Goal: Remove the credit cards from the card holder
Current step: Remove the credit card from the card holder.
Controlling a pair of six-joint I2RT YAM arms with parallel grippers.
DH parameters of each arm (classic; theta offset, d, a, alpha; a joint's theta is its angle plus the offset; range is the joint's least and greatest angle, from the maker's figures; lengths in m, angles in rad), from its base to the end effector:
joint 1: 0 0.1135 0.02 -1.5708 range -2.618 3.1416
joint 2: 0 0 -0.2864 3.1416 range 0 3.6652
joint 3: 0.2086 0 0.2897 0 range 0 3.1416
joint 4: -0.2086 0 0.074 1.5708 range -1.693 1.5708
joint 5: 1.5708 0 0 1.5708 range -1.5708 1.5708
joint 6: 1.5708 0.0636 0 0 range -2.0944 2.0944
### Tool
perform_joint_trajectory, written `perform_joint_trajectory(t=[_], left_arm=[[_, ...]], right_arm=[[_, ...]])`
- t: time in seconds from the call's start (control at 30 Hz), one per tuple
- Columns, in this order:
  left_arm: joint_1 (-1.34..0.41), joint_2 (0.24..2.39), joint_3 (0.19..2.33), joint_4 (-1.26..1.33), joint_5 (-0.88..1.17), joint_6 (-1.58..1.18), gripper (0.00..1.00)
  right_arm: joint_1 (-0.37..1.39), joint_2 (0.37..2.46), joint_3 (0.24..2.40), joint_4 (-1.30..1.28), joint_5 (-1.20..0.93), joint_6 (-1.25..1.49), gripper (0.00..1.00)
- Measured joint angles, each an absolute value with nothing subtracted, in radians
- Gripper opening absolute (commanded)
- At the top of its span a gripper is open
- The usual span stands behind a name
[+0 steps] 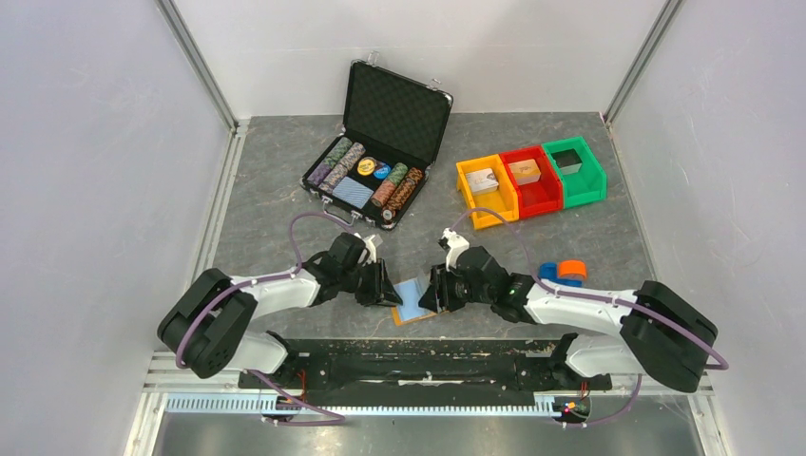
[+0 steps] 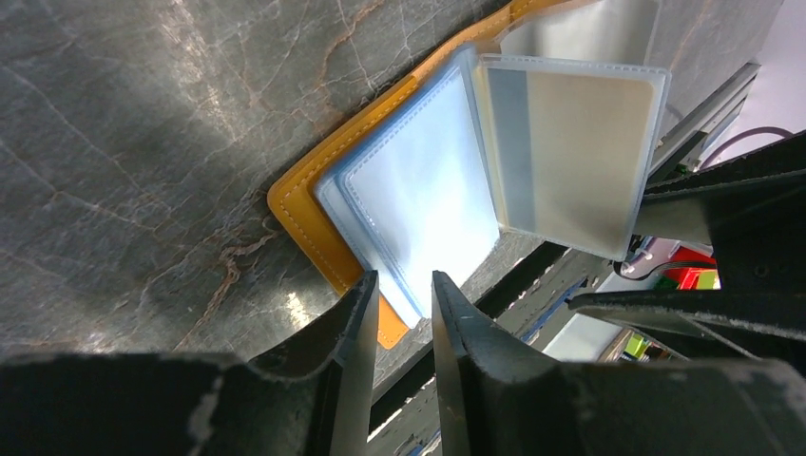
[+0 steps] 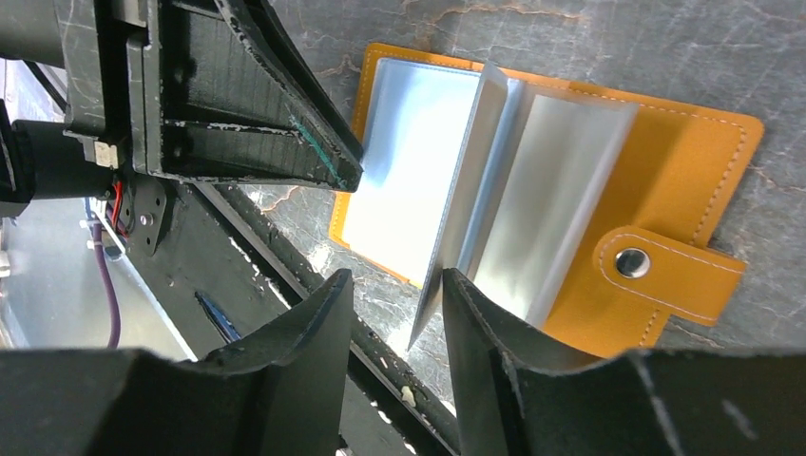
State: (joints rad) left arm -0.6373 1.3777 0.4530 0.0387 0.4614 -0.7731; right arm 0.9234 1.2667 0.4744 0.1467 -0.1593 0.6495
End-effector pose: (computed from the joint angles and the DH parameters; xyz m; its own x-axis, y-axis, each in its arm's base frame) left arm 0.1973 -0.1813 0.1030 -0.9757 -0.0557 -0.2119 0.1086 0.7170 -0.6885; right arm 0.1640 0.2336 0.1448 -0.8115 -0.0832 -0.5784 -0.4686 0.6840 0.5591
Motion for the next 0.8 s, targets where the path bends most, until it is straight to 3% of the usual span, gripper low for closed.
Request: perform_joint_trajectory(t=[0.3,0.63,0.8], left_arm=[[-0.637,1.360,0.451,0.032,0.451,-0.773,0.36],[-0.637,1.219,0.469,-0.119,0.358,-0.778,0.38],[-0.637,1.168,0.490,-0.159,0.326,-0.780,0.32]], right_arm=[[0.963,1.317,0.519,0.148,-0.160,0.634,0.50],[0.980,1.351,0.542,0.152,-0.180,0.628,0.44],[0.977,1.351,0.543,0.150,-0.171,0.624,0.38]])
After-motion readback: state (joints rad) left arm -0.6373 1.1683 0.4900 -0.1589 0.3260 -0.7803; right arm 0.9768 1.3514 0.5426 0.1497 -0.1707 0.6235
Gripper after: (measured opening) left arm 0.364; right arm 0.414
